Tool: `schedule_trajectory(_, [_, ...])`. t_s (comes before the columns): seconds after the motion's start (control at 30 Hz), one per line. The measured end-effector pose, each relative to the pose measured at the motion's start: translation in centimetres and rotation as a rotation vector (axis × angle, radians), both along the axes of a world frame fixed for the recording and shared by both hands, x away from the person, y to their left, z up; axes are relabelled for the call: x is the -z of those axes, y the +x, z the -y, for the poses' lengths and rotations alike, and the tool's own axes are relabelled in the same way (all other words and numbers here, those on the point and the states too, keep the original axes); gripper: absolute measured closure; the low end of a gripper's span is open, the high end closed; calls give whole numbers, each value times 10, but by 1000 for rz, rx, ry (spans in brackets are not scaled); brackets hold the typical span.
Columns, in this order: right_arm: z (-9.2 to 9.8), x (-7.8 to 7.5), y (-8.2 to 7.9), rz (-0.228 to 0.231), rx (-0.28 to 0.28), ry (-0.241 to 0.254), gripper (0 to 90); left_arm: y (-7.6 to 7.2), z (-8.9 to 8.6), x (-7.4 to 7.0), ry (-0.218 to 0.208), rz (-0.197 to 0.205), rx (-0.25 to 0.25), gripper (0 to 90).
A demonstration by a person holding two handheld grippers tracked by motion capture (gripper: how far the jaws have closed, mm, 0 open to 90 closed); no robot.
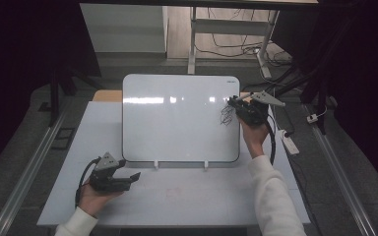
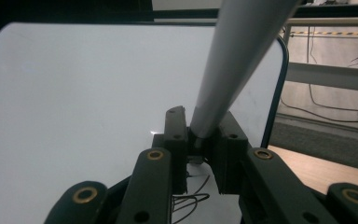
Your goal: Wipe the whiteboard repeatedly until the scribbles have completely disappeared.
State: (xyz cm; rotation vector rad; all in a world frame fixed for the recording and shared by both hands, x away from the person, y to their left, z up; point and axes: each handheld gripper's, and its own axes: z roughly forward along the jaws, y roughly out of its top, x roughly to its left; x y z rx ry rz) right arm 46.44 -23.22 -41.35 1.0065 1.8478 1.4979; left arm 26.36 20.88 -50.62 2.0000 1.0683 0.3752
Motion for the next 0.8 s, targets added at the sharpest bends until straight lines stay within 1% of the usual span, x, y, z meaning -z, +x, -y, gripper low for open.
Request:
schedule_trajectory(0.03, [-3,1,-2,-2,-11,-22,777,0,0,0,-3,2,-1,256])
schedule_trajectory(0.07, [-8,3,-5,-2,-41,-46,777,0,0,0,-5,1,-3,256])
schedule_trajectory(0.1, [-8,3,-5,-2,-41,-46,777,0,-1,0,-6,1,-4,256])
schedule_trajectory(0.13, [-13,4,-7,-1,-67,-71,777,1,-1,0,-7,-2,-5,256])
schedule_trajectory(0.17, [-15,4,-9,10,-66,-102,777,1,-1,1,-5,-4,-5,256])
schedule_trajectory(0.2, [-8,1,-6,12,-32,-74,777,1,0,1,-3,-3,-5,256])
schedule_trajectory(0.23, [-8,1,-6,12,-32,-74,777,1,0,0,-2,-3,-4,256])
schedule_trajectory(0.27, [-2,0,-4,13,3,-42,777,0,0,0,-2,-1,-2,256])
schedule_trajectory(0.3, [2,0,-2,9,20,-14,777,0,0,0,-3,1,-2,256])
schedule_trajectory(0.33, [3,1,-3,3,17,1,777,0,0,0,-6,2,-3,256])
schedule_trajectory(0.37, [-6,5,-8,-5,-36,-40,777,0,0,0,-6,1,-4,256])
schedule_trajectory(0.4, [-6,5,-8,-5,-36,-40,777,1,-1,0,-6,-1,-6,256])
schedule_trajectory(0.43, [-12,7,-11,-7,-74,-67,777,2,-1,1,-6,-6,-6,256])
schedule_trajectory(0.47, [-15,7,-13,14,-76,-118,777,2,0,1,-3,-6,-5,256])
schedule_trajectory(0.5, [-11,6,-10,13,-52,-90,777,2,0,1,-2,-6,-4,256])
schedule_trajectory(0.53, [-4,4,-8,10,-12,-54,777,1,0,1,-2,-4,-4,256])
schedule_trajectory(0.57, [-4,4,-8,10,-12,-54,777,0,1,0,-1,-1,-2,256])
schedule_trajectory(0.6, [2,3,-6,8,18,-26,777,0,0,0,-2,1,-2,256])
schedule_trajectory(0.63, [3,3,-6,1,18,-5,777,0,0,0,-5,1,-3,256])
schedule_trajectory(0.67, [-2,5,-8,-1,-15,-32,777,0,0,0,-6,0,-4,256])
schedule_trajectory(0.7, [-2,5,-8,-1,-15,-32,777,1,0,0,-5,-3,-5,256])
schedule_trajectory(0.73, [-16,8,-12,3,-97,-106,777,2,0,1,-4,-6,-4,256])
schedule_trajectory(0.77, [-16,8,-12,3,-97,-106,777,3,1,1,-2,-8,-4,256])
schedule_trajectory(0.8, [-17,6,-11,7,-85,-124,777,3,1,1,0,-7,-2,256])
